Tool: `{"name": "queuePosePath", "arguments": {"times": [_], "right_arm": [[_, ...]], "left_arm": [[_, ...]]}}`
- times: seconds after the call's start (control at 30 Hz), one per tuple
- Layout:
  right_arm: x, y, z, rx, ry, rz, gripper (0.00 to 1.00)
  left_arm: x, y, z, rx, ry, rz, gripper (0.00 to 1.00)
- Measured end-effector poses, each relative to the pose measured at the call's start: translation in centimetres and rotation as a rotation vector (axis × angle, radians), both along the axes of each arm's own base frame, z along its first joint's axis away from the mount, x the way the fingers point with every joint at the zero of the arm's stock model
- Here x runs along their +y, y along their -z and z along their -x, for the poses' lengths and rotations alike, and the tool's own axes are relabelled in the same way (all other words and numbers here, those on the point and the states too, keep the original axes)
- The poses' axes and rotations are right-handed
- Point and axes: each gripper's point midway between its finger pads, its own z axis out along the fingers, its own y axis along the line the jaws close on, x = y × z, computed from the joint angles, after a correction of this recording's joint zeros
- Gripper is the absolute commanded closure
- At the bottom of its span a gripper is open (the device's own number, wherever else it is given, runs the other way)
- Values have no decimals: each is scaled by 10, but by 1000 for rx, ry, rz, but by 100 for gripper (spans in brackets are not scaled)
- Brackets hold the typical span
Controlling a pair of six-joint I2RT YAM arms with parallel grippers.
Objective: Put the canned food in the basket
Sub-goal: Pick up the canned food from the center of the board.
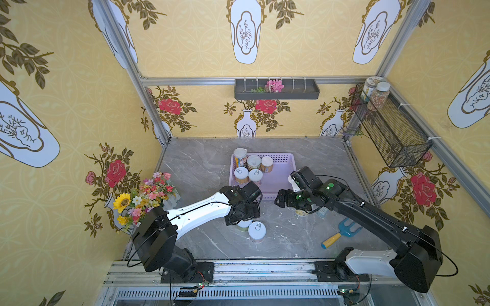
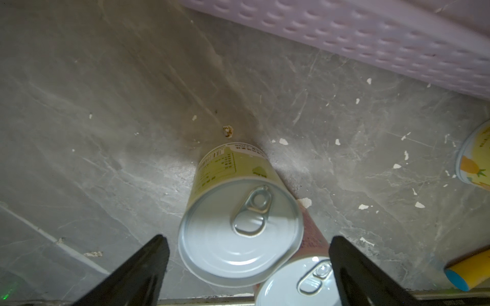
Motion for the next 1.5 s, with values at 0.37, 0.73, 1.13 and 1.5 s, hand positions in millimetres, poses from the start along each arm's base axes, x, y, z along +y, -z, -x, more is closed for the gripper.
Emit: {"name": "queuePosePath", "arguments": {"times": [0.37,0.73,1.13,1.5], "right_arm": [[16,3,23,77,-64,-141,3],[25,0,26,88,-93,-197,3],[28,3,24,88,-96,-203,3],[28,5,24,94,-95,-199,2]], "left_arm": [[1,13,6,35,-10,-30,3],[-2,18,6,54,-16,-42,12],[-2,19,6,58,-15,-48,19],[-2,18,6,61,-16,-52,22]]}}
